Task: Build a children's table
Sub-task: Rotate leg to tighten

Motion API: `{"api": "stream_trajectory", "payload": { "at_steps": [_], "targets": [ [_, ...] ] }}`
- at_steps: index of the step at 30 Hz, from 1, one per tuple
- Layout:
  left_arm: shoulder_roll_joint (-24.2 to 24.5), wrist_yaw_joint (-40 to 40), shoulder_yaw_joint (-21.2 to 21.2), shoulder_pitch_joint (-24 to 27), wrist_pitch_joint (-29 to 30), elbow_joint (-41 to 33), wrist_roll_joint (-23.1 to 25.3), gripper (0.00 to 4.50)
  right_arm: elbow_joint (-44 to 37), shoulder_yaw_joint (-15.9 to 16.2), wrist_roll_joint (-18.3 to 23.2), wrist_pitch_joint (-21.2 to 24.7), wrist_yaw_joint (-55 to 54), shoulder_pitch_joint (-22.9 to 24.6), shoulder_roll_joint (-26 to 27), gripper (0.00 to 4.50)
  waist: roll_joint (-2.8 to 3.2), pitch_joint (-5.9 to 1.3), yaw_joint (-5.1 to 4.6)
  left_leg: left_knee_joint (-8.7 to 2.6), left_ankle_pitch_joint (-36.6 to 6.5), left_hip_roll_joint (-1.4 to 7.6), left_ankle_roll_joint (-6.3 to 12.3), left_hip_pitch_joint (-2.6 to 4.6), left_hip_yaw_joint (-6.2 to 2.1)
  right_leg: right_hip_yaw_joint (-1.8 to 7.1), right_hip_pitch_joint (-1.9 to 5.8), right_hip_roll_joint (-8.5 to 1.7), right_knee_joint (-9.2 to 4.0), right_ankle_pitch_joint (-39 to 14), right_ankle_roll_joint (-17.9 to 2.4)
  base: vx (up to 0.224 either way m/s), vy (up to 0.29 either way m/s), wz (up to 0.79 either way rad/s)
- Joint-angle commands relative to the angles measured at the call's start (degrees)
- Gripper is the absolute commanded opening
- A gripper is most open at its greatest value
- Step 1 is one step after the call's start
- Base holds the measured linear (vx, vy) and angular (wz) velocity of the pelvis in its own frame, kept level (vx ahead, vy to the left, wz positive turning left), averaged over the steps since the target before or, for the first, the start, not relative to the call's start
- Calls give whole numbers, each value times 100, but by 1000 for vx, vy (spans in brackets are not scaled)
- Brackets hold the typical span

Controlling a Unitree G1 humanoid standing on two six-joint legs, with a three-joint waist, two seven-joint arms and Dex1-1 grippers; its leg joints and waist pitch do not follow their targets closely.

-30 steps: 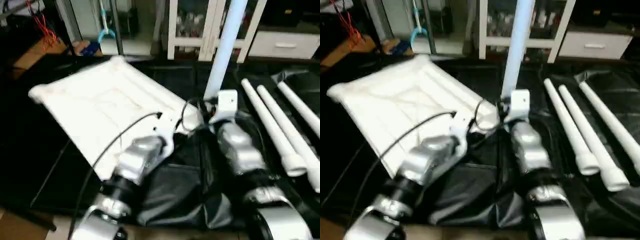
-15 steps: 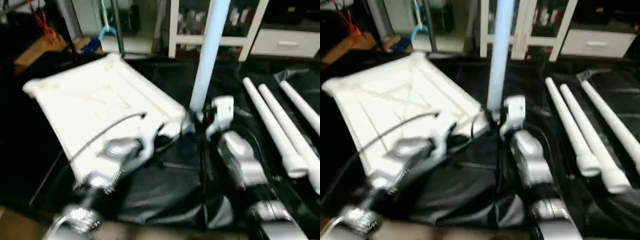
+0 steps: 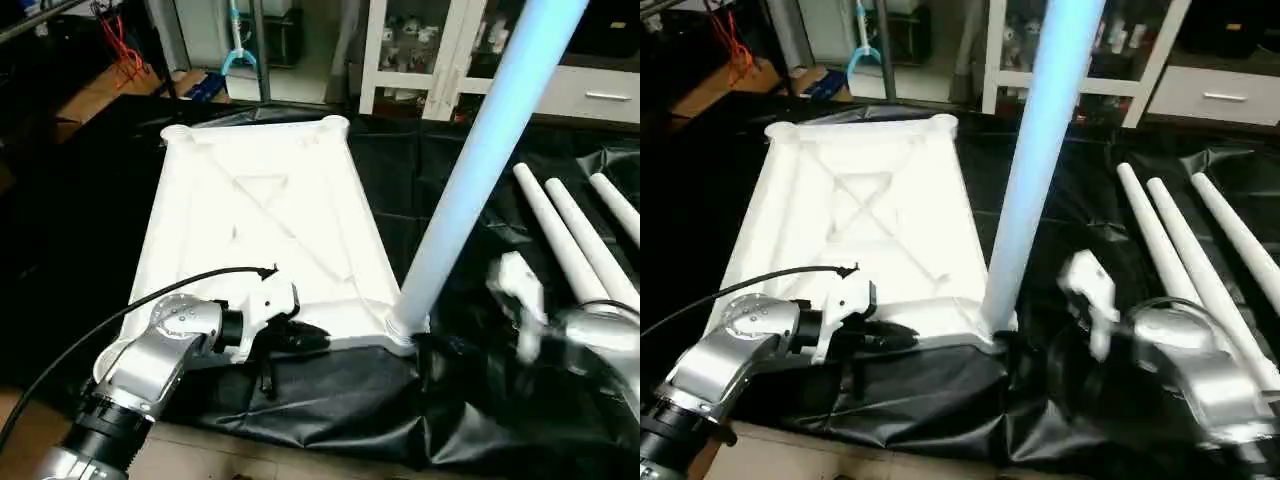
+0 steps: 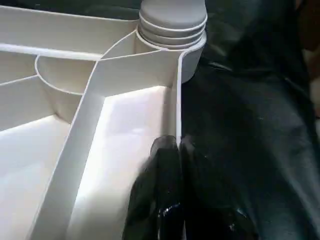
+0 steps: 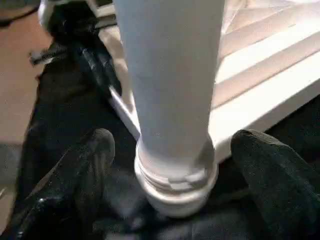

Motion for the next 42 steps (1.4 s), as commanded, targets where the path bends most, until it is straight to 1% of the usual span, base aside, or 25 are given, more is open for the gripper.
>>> {"api": "stream_trajectory", "payload": {
  "at_steps": [1, 4, 7, 10, 11, 12, 13, 15, 16, 17, 19, 24, 25, 27, 29, 32, 34, 35, 36, 37, 38, 39, 40, 41, 42],
  "targets": [
    [-136, -240, -15, -71, -62, -356, -344, 0, -54, -96, 82, 5, 254, -29, -52, 410, -101, -331, -1, -364, -513, 148, 633, 74, -62, 222, 366, -295, -420, -3, -1481, 0, 0, 0],
    [-138, -227, -63, -98, -13, -393, -406, 0, 128, -133, 175, -73, 347, -197, 132, 410, -100, -339, -3, -358, -468, 146, 629, 68, -67, 217, 357, -288, -412, -41, -1479, 0, 0, 0],
    [-165, -260, -128, -114, 31, -444, -443, 0, 388, 4, 61, -362, 321, -459, 418, 410, -90, -358, -20, -342, -335, 141, 660, 65, -71, 207, 351, -279, -377, 138, -1538, 0, 0, 0],
    [-179, -295, -143, -121, 38, -444, -427, 0, 530, 76, 3, -427, 330, -579, 491, 410, -90, -368, -13, -335, -236, 143, 693, 77, -69, 206, 350, -270, -359, 291, -1569, 0, 0, 0],
    [-194, -315, -160, -128, 45, -448, -406, 0, 706, 162, -68, -463, 377, -705, 538, 410, -85, -382, -4, -320, -117, 137, 742, 74, -66, 203, 353, -261, -331, 500, -1610, 0, 0, 0],
    [-202, -323, -164, -131, 48, -449, -395, 0, 783, 191, -106, -477, 420, -754, 557, 396, -83, -380, -5, -321, -99, 135, 754, 67, -69, 201, 357, -261, -331, 532, -1620, 0, 0, 0],
    [-201, -333, -162, -133, 54, -453, -393, 0, 854, 221, -168, -470, 429, -802, 554, 386, -102, -376, -3, -321, -123, 131, 768, 60, -65, 198, 362, -262, -336, 519, -1624, 0, 0, 0],
    [-197, -334, -159, -140, 70, -461, -396, 0, 912, 246, -187, -390, 525, -846, 534, 373, -93, -381, 0, -315, -153, 132, 758, 62, -66, 198, 363, -264, -331, 467, -1624, 0, 0, 0],
    [-182, -327, -159, -145, 96, -476, -406, 0, 975, 270, -229, -324, 665, -887, 485, 373, -115, -377, 0, -318, -158, 136, 761, 59, -65, 197, 364, -265, -335, 440, -1618, 0, 0, 0],
    [-174, -323, -161, -145, 103, -482, -408, 0, 993, 283, -244, -336, 708, -895, 459, 360, -104, -377, 5, -318, -165, 137, 760, 60, -68, 196, 364, -267, -333, 406, -1619, 0, 0, 0],
    [-149, -326, -158, -137, 110, -477, -400, 0, 1007, 306, -265, -345, 830, -880, 343, 332, -109, -378, 9, -312, -148, 135, 759, 56, -68, 198, 369, -267, -331, 423, -1610, 0, 0, 0],
    [-110, -346, -181, -110, 90, -443, -351, 0, 1220, 410, -449, -506, 1042, -876, 115, 288, -114, -379, 11, -300, -171, 132, 774, 50, -63, 198, 368, -270, -338, 368, -1617, 0, 0, 0],
    [-110, -349, -184, -110, 95, -442, -348, 0, 1249, 388, -450, -521, 1036, -887, 134, 282, -102, -379, 13, -298, -172, 132, 784, 50, -63, 198, 364, -270, -335, 371, -1619, 0, 0, 0],
    [-110, -355, -194, -109, 107, -443, -341, 0, 1269, 326, -443, -543, 981, -917, 220, 264, -114, -380, 2, -296, -165, 130, 800, 44, -64, 196, 369, -266, -333, 380, -1617, 0, 0, 0],
    [-100, -361, -227, -115, 122, -431, -307, 0, 1266, 203, -346, -506, 813, -951, 413, 255, -97, -385, 0, -293, -132, 134, 818, 42, -70, 189, 365, -265, -324, 414, -1631, 0, 0, 0],
    [-19, -298, -352, -154, 128, -334, -74, 0, 1346, 137, -325, -538, 420, -981, 705, 223, -90, -382, -19, -297, -140, 133, 802, 42, -70, 184, 352, -257, -326, 400, -1647, 0, 0, 0],
    [42, -246, -447, -178, 127, -250, 102, 0, 1450, 152, -406, -588, 159, -988, 893, 217, -92, -379, -48, -306, -215, 135, 724, 56, -74, 186, 357, -253, -335, 299, -1640, 0, 0, 0],
    [42, -246, -447, -178, 127, -250, 102, 0, 1450, 152, -406, -588, 159, -988, 893, 205, -80, -375, -61, -309, -228, 130, 703, 53, -74, 188, 354, -254, -342, 270, -1633, 0, 0, 0],
    [77, -169, -524, -205, 83, -170, 271, 0, 1546, 169, -491, -613, -79, -1006, 1046, 205, -74, -382, -60, -306, -219, 129, 684, 59, -75, 187, 357, -257, -339, 277, -1629, 0, 0, 0],
    [74, 22, -636, -274, 115, -38, 530, 0, 1735, 189, -642, -679, -503, -1069, 1304, 202, -61, -369, -94, -308, -229, 127, 667, 56, -67, 187, 324, -250, -344, 267, -1631, 0, 0, 0],
    [67, 157, -711, -323, 140, 53, 705, 0, 1865, 202, -747, -725, -793, -1114, 1479, 200, -78, -348, -122, -335, -310, 118, 566, 57, -76, 179, 342, -250, -372, 82, -1603, 0, 0, 0],
    [67, 157, -711, -323, 140, 53, 705, 0, 1865, 202, -747, -725, -793, -1114, 1479, 196, -77, -335, -141, -341, -411, 106, 501, 62, -72, 181, 341, -250, -391, -90, -1576, 0, 0, 0],
    [-163, 718, -765, -505, 497, 301, 1005, 0, 2355, 158, -1038, -766, -1785, -1347, 2030, 195, -78, -325, -187, -360, -577, 120, 365, 85, -69, 185, 332, -251, -404, -358, -1540, 0, 0, 0],
    [-310, 909, -733, -575, 685, 375, 1010, 0, 2504, 130, -1125, -765, -2065, -1423, 2194, 195, -65, -303, -209, -372, -681, 111, 286, 99, -64, 192, 319, -256, -440, -549, -1531, 0, 0, 0],
    [-545, 1178, -692, -691, 859, 488, 1019, 0, 2743, 87, -1232, -799, -2535, -1563, 2445, 195, -83, -300, -227, -382, -886, 95, 105, 125, -74, 189, 338, -263, -478, -977, -1451, 0, 0, 0]
  ]
}}
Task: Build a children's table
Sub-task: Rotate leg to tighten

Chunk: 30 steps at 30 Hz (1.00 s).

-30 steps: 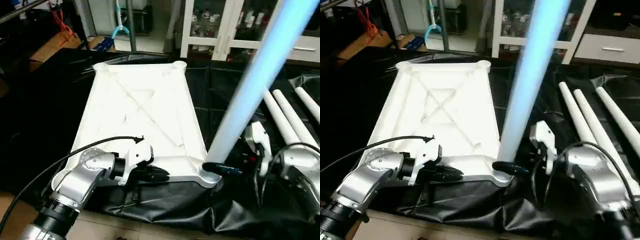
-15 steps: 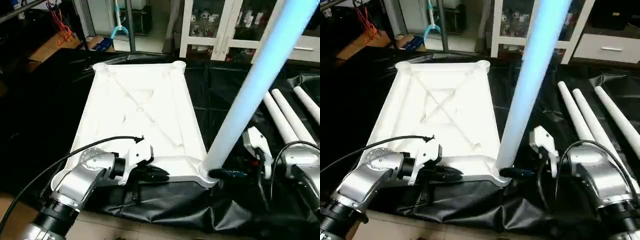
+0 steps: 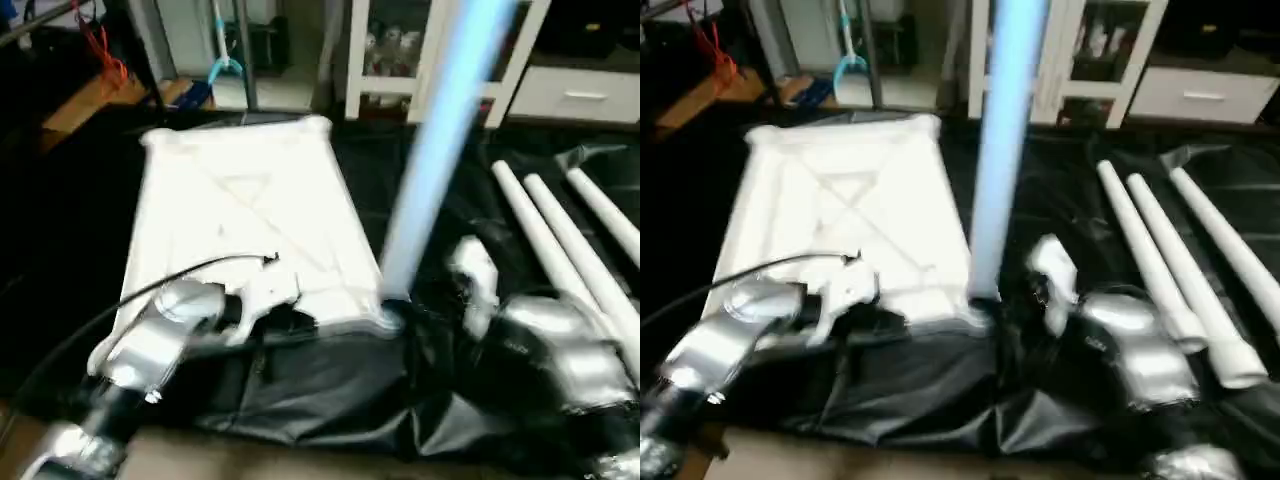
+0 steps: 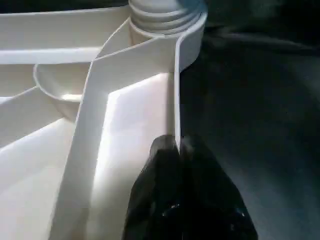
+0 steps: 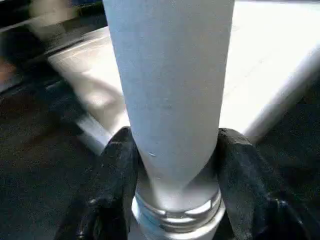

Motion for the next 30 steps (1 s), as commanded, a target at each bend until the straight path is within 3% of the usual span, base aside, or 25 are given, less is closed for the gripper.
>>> {"api": "stream_trajectory", "payload": {
  "at_steps": [1, 3, 4, 8, 11, 15, 16, 17, 22, 24, 25, 26, 27, 28, 30],
  "targets": [
    [-897, 742, -378, -196, 653, 348, 6, 0, 851, -33, -543, -58, -1855, -478, 624, 194, -95, -296, -2, -404, -937, 85, 52, 48, -71, 197, 254, -288, -538, -1166, -1403, 0, 0, 0],
    [-1169, 1085, -297, -333, 894, 486, 9, 0, 1100, -41, -710, -144, -2410, -644, 819, 193, -83, -317, -36, -394, -801, 67, -83, 49, -76, 200, 270, -284, -540, -1086, -1412, 0, 0, 0],
    [-1376, 1345, -204, -427, 1017, 603, -20, 0, 1266, -51, -807, -193, -2793, -756, 941, 193, -87, -341, -32, -386, -625, 52, -10, 3, -77, 205, 308, -280, -509, -791, -1410, 0, 0, 0],
    [-2097, 2035, 99, -711, 1401, 976, -164, 0, 1923, -46, -1055, -642, -3872, -1244, 1444, 193, -100, -388, -4, -344, -158, 28, 385, -31, -60, 187, 329, -262, -442, 242, -1601, 0, 0, 0],
    [-2106, 2079, 152, -672, 1432, 1022, -30, 0, 2043, -138, -1092, -1081, -3895, -1433, 1599, 192, -137, -380, 9, -344, -305, 36, 537, -44, -57, 180, 342, -274, -454, 123, -1558, 0, 0, 0],
    [-1999, 2136, 206, -648, 1351, 1075, 57, 0, 2110, -192, -1064, -1537, -3518, -1503, 1692, 191, -125, -357, -5, -361, -506, 54, 547, -31, -62, 170, 325, -270, -485, -207, -1509, 0, 0, 0],
    [-1915, 2144, 225, -635, 1270, 1099, 86, 0, 2022, -172, -969, -1715, -3196, -1439, 1689, 226, -120, -356, -9, -363, -507, 60, 547, -32, -63, 172, 321, -274, -481, -197, -1515, 0, 0, 0],
    [-1737, 2063, 214, -581, 1070, 1113, 139, 0, 1788, -62, -827, -1818, -2639, -1295, 1612, 226, -129, -367, -3, -356, -515, 51, 589, -44, -67, 172, 341, -275, -478, -143, -1514, 0, 0, 0],
    [-1329, 1610, 65, -382, 543, 982, 191, 0, 1078, 50, -555, -1547, -2027, -925, 1373, 284, -118, -350, 19, -366, -450, 78, 748, -43, -74, 175, 338, -276, -468, 32, -1553, 0, 0, 0],
    [-986, 1130, -69, -181, 144, 785, 172, 0, 443, 36, -395, -1408, -1785, -585, 1124, 296, -99, -351, 35, -379, -469, 99, 716, -33, -93, 181, 341, -277, -462, 37, -1486, 0, 0, 0],
    [-630, 564, -228, 37, -353, 581, 124, 0, -144, -7, -269, -1244, -1579, -278, 775, 304, -83, -349, 40, -395, -458, 106, 707, -29, -101, 176, 331, -274, -456, 96, -1486, 0, 0, 0],
    [-630, 564, -228, 37, -353, 581, 124, 0, -144, -7, -269, -1244, -1579, -278, 775, 308, -102, -347, 22, -398, -471, 114, 700, -29, -94, 184, 331, -265, -444, 153, -1474, 0, 0, 0],
    [-338, 27, -345, 239, -689, 360, 15, 0, -535, -109, -125, -1087, -1344, -56, 414, 328, -70, -345, 51, -408, -511, 113, 677, -8, -106, 179, 323, -277, -452, 91, -1474, 0, 0, 0],
    [-182, -276, -381, 354, -764, 215, -84, 0, -746, -175, 7, -938, -1089, 76, 144, 339, -40, -320, 57, -434, -674, 135, 619, 11, -100, 187, 302, -276, -473, -97, -1458, 0, 0, 0],
    [-95, -486, -373, 428, -776, 110, -204, 0, -873, -236, 133, -797, -810, 166, -64, 345, -35, -313, 89, -447, -798, 151, 516, 53, -83, 193, 280, -273, -497, -242, -1466, 0, 0, 0]
  ]
}}
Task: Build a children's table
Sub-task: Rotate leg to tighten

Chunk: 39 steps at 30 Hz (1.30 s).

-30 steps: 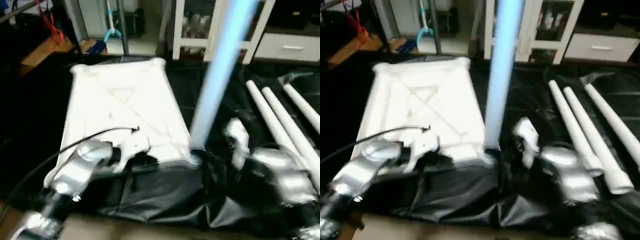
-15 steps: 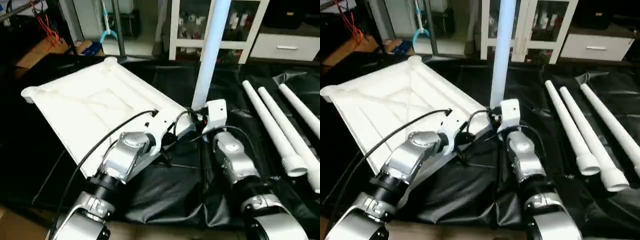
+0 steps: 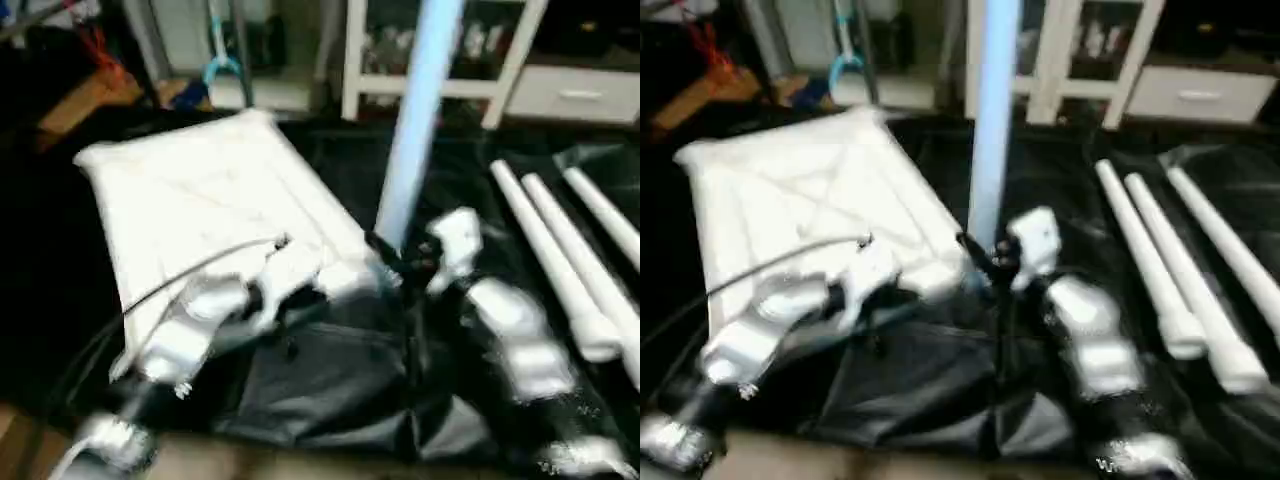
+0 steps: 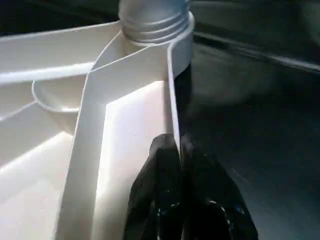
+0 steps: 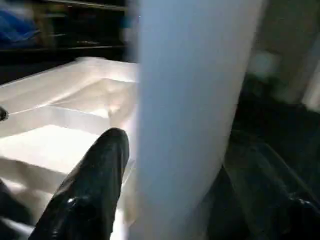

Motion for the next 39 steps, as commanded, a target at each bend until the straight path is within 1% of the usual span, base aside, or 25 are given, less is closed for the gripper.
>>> {"api": "stream_trajectory", "payload": {
  "at_steps": [1, 2, 3, 4, 5, 6, 7, 8, 9, 10, 11, 12, 13, 15, 20, 22, 23, 25, 26, 28, 29, 33, 35, 36, 39],
  "targets": [
    [85, -863, -391, 241, 159, -206, -266, 0, -318, -205, 336, 407, 610, 154, -449, 351, 15, -304, -4, -417, -1013, 143, 403, 88, -52, 227, 262, -259, -463, -338, -1501, 0, 0, 0],
    [132, -1022, -374, 285, 228, -326, -386, 0, -427, -199, 432, 538, 918, 245, -675, 351, -3, -313, 10, -424, -986, 147, 374, 87, -57, 228, 295, -258, -458, -288, -1501, 0, 0, 0],
    [161, -1119, -365, 311, 269, -399, -460, 0, -493, -195, 490, 618, 1105, 301, -811, 367, -8, -308, 30, -423, -935, 149, 370, 77, -51, 234, 304, -250, -444, -125, -1518, 0, 0, 0],
    [200, -1300, -334, 357, 363, -570, -632, 0, -722, -177, 721, 903, 1752, 509, -1228, 367, 18, -322, 53, -417, -818, 147, 399, 53, -58, 236, 322, -269, -415, 56, -1540, 0, 0, 0],
    [203, -1310, -334, 359, 362, -578, -643, 0, -743, -177, 737, 924, 1789, 525, -1253, 367, 12, -337, 97, -402, -737, 159, 451, 80, -56, 238, 327, -275, -411, 244, -1572, 0, 0, 0],
    [242, -1408, -333, 383, 354, -655, -750, 0, -951, -174, 888, 1137, 2160, 684, -1508, 367, -9, -334, 85, -398, -670, 139, 515, 57, -47, 240, 342, -258, -405, 371, -1591, 0, 0, 0],
    [261, -1482, -336, 397, 287, -694, -827, 0, -1102, -175, 977, 1253, 2363, 812, -1684, 367, -16, -343, 112, -384, -566, 141, 595, 51, -46, 244, 336, -274, -397, 515, -1613, 0, 0, 0],
    [267, -1503, -337, 402, 268, -706, -849, 0, -1146, -175, 1003, 1287, 2422, 849, -1735, 367, -19, -338, 103, -386, -525, 131, 630, 30, -52, 236, 346, -275, -395, 538, -1614, 0, 0, 0],
    [272, -1603, -348, 415, 175, -809, -988, 0, -1374, -178, 1209, 1512, 2834, 1126, -2104, 367, -72, -333, 113, -382, -544, 137, 659, 33, -46, 235, 340, -285, -415, 437, -1595, 0, 0, 0],
    [272, -1605, -348, 415, 174, -811, -990, 0, -1377, -178, 1212, 1515, 2839, 1129, -2109, 367, -53, -331, 151, -385, -602, 148, 672, 52, -54, 239, 347, -297, -431, 268, -1574, 0, 0, 0],
    [272, -1605, -348, 415, 174, -811, -990, 0, -1377, -178, 1212, 1515, 2839, 1129, -2109, 367, -53, -323, 131, -391, -632, 144, 668, 26, -52, 229, 337, -302, -439, 134, -1572, 0, 0, 0],
    [274, -1632, -350, 419, 156, -839, -1021, 0, -1426, -176, 1267, 1570, 2931, 1192, -2200, 367, -49, -318, 122, -397, -675, 148, 655, 38, -50, 228, 322, -300, -458, 33, -1562, 0, 0, 0],
    [259, -1632, -336, 408, 141, -819, -1015, 0, -1426, -130, 1256, 1562, 3071, 1250, -2272, 367, -103, -306, 103, -403, -725, 150, 617, 34, -50, 222, 319, -291, -472, -147, -1520, 0, 0, 0],
    [248, -1639, -323, 398, 141, -793, -1006, 0, -1406, -81, 1226, 1547, 3163, 1272, -2302, 367, -84, -302, 98, -401, -767, 150, 569, 37, -53, 232, 318, -304, -485, -341, -1478, 0, 0, 0],
    [277, -1724, -327, 406, 269, -844, -1056, 0, -1277, 71, 1193, 1637, 3237, 1120, -2206, 367, -80, -328, 87, -376, -510, 145, 639, 36, -54, 228, 316, -291, -442, -26, -1518, 0, 0, 0],
    [317, -1749, -351, 406, 267, -860, -1089, 0, -1227, 128, 1143, 1580, 3208, 982, -2092, 367, -71, -327, 83, -376, -501, 144, 655, 36, -53, 222, 311, -290, -440, -8, -1541, 0, 0, 0],
    [332, -1754, -363, 402, 254, -856, -1086, 0, -1179, 150, 1116, 1533, 3225, 890, -2023, 367, -86, -324, 72, -376, -529, 136, 649, 27, -50, 219, 315, -290, -446, -56, -1545, 0, 0, 0],
    [336, -1754, -368, 399, 243, -849, -1078, 0, -1152, 157, 1106, 1509, 3245, 843, -1990, 353, -73, -328, 68, -375, -519, 144, 632, 34, -55, 221, 313, -293, -436, -67, -1547, 0, 0, 0],
    [337, -1748, -364, 399, 240, -846, -1063, 0, -1088, 135, 1110, 1493, 3275, 791, -1955, 334, -73, -333, 64, -373, -483, 144, 636, 36, -55, 220, 317, -284, -428, 1, -1560, 0, 0, 0],
    [342, -1741, -356, 403, 233, -838, -1046, 0, -976, 108, 1091, 1445, 3314, 735, -1928, 325, -68, -335, 71, -370, -431, 146, 651, 39, -55, 220, 320, -284, -417, 106, -1582, 0, 0, 0],
    [343, -1741, -355, 403, 233, -837, -1045, 0, -967, 107, 1088, 1441, 3316, 732, -1928, 316, -94, -336, 74, -370, -421, 145, 665, 29, -55, 222, 327, -292, -410, 121, -1589, 0, 0, 0],
    [378, -1742, -336, 435, 241, -837, -1038, 0, -709, 114, 905, 1275, 3347, 687, -1956, 286, -94, -337, 63, -363, -391, 142, 690, 28, -52, 220, 327, -292, -409, 146, -1594, 0, 0, 0],
    [393, -1741, -340, 441, 250, -842, -1045, 0, -659, 109, 857, 1240, 3334, 671, -1948, 269, -95, -339, 43, -358, -376, 135, 714, 20, -52, 220, 335, -293, -405, 167, -1605, 0, 0, 0],
    [417, -1706, -353, 442, 229, -806, -1008, 0, -471, 108, 641, 1168, 3046, 587, -1877, 257, -87, -340, 37, -356, -382, 137, 714, 20, -53, 218, 331, -297, -407, 155, -1607, 0, 0, 0],
    [420, -1649, -354, 436, 237, -778, -966, 0, -346, 129, 491, 1155, 2834, 539, -1835, 240, -97, -330, -32, -360, -435, 125, 675, 9, -58, 208, 335, -285, -422, 33, -1600, 0, 0, 0]
  ]
}}
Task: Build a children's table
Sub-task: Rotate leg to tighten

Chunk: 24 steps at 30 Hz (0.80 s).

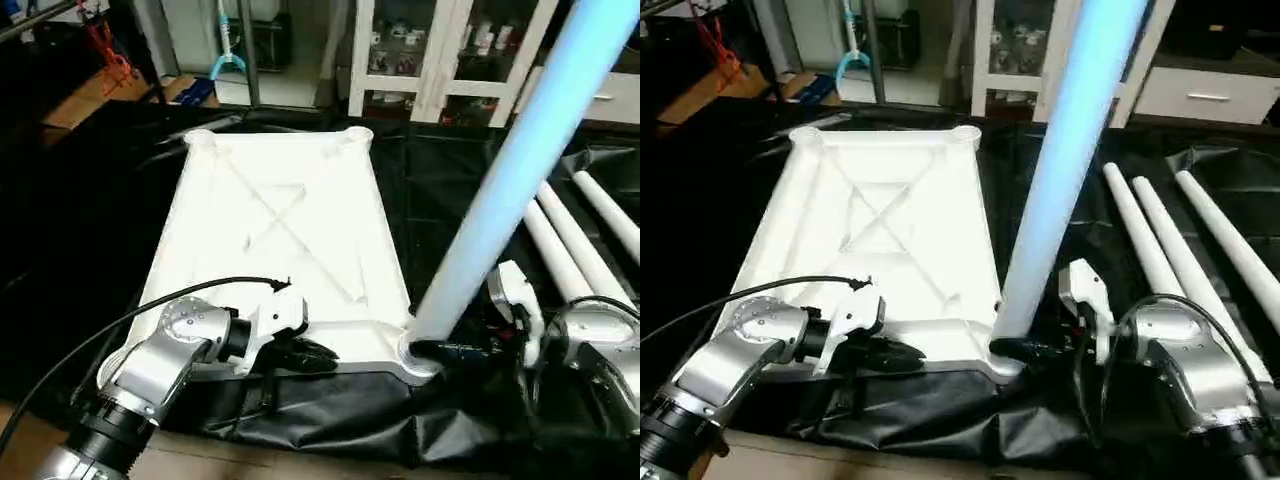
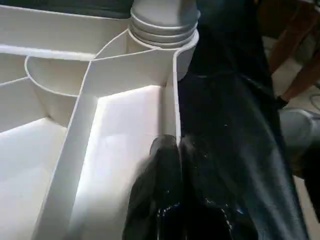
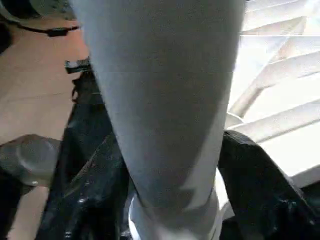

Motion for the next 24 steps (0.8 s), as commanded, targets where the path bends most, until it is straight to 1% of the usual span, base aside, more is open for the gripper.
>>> {"api": "stream_trajectory", "payload": {
  "at_steps": [1, 2, 3, 4, 5, 6, 7, 8, 9, 10, 11, 12, 13, 14, 15, 16, 17, 18, 19, 20, 21, 22, 23, 24],
  "targets": [
    [-2, -102, -197, -48, -88, -34, 37, 0, 566, -102, -551, -29, -950, -187, 63, 230, -82, -343, 33, -349, -441, 131, 629, 22, -82, 196, 329, -291, -394, -19, -1600, 0, 0, 0],
    [-56, 243, -206, -143, -99, 170, 299, 0, 757, -89, -732, 4, -1480, -261, 297, 211, -81, -336, 4, -351, -448, 120, 599, 16, -79, 195, 322, -281, -405, -51, -1594, 0, 0, 0],
    [-116, 549, -203, -228, -51, 330, 493, 0, 874, -79, -830, 96, -1875, -322, 495, 206, -70, -320, -14, -360, -496, 119, 552, 17, -79, 193, 303, -274, -420, -148, -1583, 0, 0, 0],
    [-156, 744, -199, -282, -9, 429, 610, 0, 941, -73, -883, 168, -2120, -359, 622, 201, -78, -299, -59, -374, -678, 94, 386, 24, -77, 187, 289, -261, -468, -558, -1498, 0, 0, 0],
    [-213, 965, -190, -350, 138, 520, 716, 0, 1062, -64, -1007, 235, -2495, -435, 778, 201, -95, -300, -86, -380, -851, 87, 214, 36, -87, 194, 307, -264, -483, -914, -1397, 0, 0, 0],
    [-285, 1136, -170, -402, 282, 570, 761, 0, 1190, -60, -1105, 264, -2816, -518, 929, 194, -90, -296, -98, -384, -890, 91, 152, 34, -89, 199, 303, -268, -483, -1013, -1369, 0, 0, 0],
    [-377, 1317, -138, -459, 454, 612, 787, 0, 1332, -61, -1176, 299, -3120, -608, 1092, 190, -92, -298, -99, -382, -949, 88, 88, 41, -93, 206, 300, -269, -504, -1171, -1295, 0, 0, 0],
    [-494, 1520, -94, -522, 649, 641, 796, 0, 1492, -65, -1254, 328, -3425, -709, 1272, 188, -87, -298, -98, -380, -968, 86, 68, 47, -89, 213, 293, -275, -509, -1207, -1289, 0, 0, 0],
    [-599, 1672, -60, -580, 792, 666, 795, 0, 1646, -80, -1329, 310, -3651, -806, 1420, 188, -86, -298, -110, -386, -977, 76, 22, 32, -95, 207, 294, -264, -510, -1246, -1275, 0, 0, 0],
    [-974, 2221, 106, -756, 1168, 830, 776, 0, 2002, -140, -1445, 189, -4321, -1046, 1785, 188, -116, -303, -135, -379, -971, 80, -5, 30, -83, 220, 286, -263, -497, -1183, -1297, 0, 0, 0],
    [-1240, 2606, 223, -883, 1423, 953, 762, 0, 2250, -184, -1523, 94, -4787, -1215, 2035, 187, -112, -303, -156, -367, -950, 55, -70, 26, -77, 214, 275, -254, -499, -1216, -1316, 0, 0, 0],
    [-1505, 2967, 344, -1009, 1653, 1088, 733, 0, 2495, -238, -1582, -70, -5240, -1377, 2263, 186, -109, -311, -151, -367, -949, 51, -90, 50, -82, 215, 263, -257, -512, -1255, -1311, 0, 0, 0],
    [-1743, 3235, 458, -1114, 1755, 1224, 671, 0, 2711, -261, -1658, -215, -5601, -1518, 2439, 186, -111, -322, -147, -358, -908, 45, -81, 45, -86, 221, 279, -264, -517, -1176, -1330, 0, 0, 0],
    [-2180, 3695, 726, -1292, 1725, 1452, 469, 0, 3052, -273, -1759, -486, -6104, -1745, 2706, 186, -110, -327, -135, -357, -878, 50, -69, 43, -81, 220, 277, -262, -509, -1103, -1344, 0, 0, 0],
    [-2511, 3997, 931, -1420, 1692, 1605, 318, 0, 3314, -257, -1855, -687, -6465, -1920, 2905, 186, -114, -344, -156, -341, -789, 27, -42, 25, -73, 219, 284, -246, -502, -883, -1419, 0, 0, 0],
    [-2713, 4173, 1058, -1500, 1659, 1697, 225, 0, 3470, -242, -1914, -801, -6669, -2026, 3019, 186, -106, -379, -133, -325, -668, 23, 7, 35, -70, 224, 292, -249, -480, -570, -1487, 0, 0, 0],
    [-2856, 4289, 1142, -1555, 1614, 1743, 158, 0, 3585, -245, -1919, -903, -6780, -2112, 3124, 186, -118, -412, -93, -314, -397, 20, 155, -12, -81, 217, 338, -237, -401, 7, -1535, 0, 0, 0],
    [-2958, 4336, 1177, -1580, 1563, 1725, 112, 0, 3689, -275, -1863, -996, -6811, -2206, 3255, 186, -121, -418, -81, -306, -283, 19, 260, -32, -80, 209, 351, -235, -379, 243, -1549, 0, 0, 0],
    [-2991, 4314, 1160, -1559, 1579, 1647, 108, 0, 3769, -335, -1745, -1106, -6732, -2293, 3381, 186, -116, -429, -74, -292, -150, 23, 451, -43, -77, 197, 356, -241, -345, 595, -1583, 0, 0, 0],
    [-2967, 4280, 1100, -1486, 1669, 1472, 214, 0, 3951, -414, -1711, -1253, -6675, -2447, 3529, 186, -116, -448, -67, -272, 21, 27, 645, -50, -77, 195, 362, -249, -305, 953, -1645, 0, 0, 0],
    [-2946, 4260, 1102, -1464, 1700, 1437, 225, 0, 4000, -434, -1717, -1289, -6651, -2475, 3540, 186, -119, -458, -74, -260, 110, 28, 729, -59, -81, 191, 372, -249, -282, 1114, -1674, 0, 0, 0],
    [-2879, 4239, 1132, -1412, 1766, 1375, 243, 0, 4090, -499, -1678, -1365, -6507, -2519, 3568, 186, -116, -466, -65, -238, 263, 33, 881, -60, -77, 188, 366, -252, -259, 1361, -1724, 0, 0, 0],
    [-2859, 4236, 1145, -1400, 1782, 1365, 241, 0, 4107, -520, -1654, -1383, -6451, -2524, 3575, 186, -117, -475, -64, -227, 335, 31, 947, -65, -77, 187, 371, -253, -243, 1485, -1749, 0, 0, 0],
    [-2834, 4253, 1199, -1389, 1813, 1373, 251, 0, 4216, -555, -1641, -1495, -6361, -2560, 3598, 186, -106, -482, -47, -216, 439, 41, 1062, -47, -73, 181, 353, -252, -230, 1635, -1792, 0, 0, 0]
  ]
}}
